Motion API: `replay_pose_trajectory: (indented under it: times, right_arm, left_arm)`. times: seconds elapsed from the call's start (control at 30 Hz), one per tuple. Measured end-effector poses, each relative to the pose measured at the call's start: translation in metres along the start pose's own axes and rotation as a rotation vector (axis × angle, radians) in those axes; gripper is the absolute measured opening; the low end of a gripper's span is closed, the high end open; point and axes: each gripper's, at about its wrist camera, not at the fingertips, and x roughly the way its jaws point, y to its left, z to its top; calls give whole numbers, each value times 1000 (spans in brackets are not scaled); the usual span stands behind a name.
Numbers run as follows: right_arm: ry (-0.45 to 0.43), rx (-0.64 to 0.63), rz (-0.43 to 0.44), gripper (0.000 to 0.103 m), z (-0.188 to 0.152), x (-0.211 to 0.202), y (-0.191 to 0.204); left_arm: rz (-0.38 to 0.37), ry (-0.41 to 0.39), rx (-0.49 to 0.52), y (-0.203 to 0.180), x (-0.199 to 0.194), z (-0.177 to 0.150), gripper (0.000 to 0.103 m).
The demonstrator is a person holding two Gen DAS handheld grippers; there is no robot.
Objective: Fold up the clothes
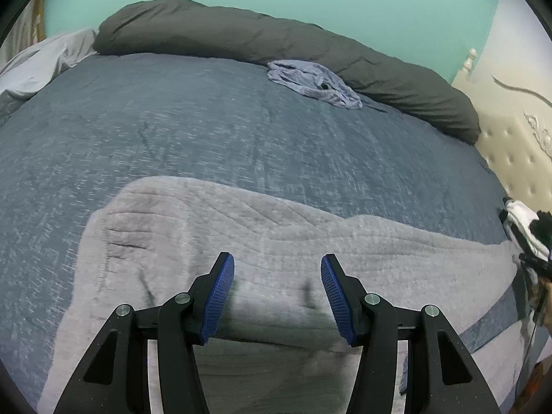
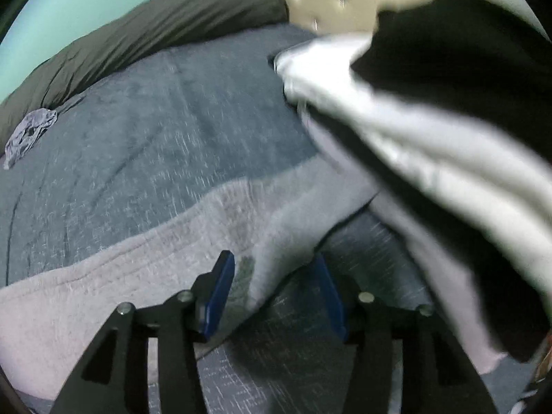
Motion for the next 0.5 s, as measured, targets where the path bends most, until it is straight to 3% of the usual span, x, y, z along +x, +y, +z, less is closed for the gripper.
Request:
replay_pose_trajectory:
  times: [0.13, 0.3, 0.5]
  right_arm:
    - [-82, -30, 26, 50, 4, -33, 10]
    - [-126, -127, 230, 51, 6, -63, 59]
    - [-60, -238, 456, 55, 2, -70, 157]
  left_arm:
    - [37, -23, -18, 16, -12, 3, 57]
    - [67, -22, -40, 36, -17, -2, 60]
    - [112, -8, -62, 62, -15, -6, 61]
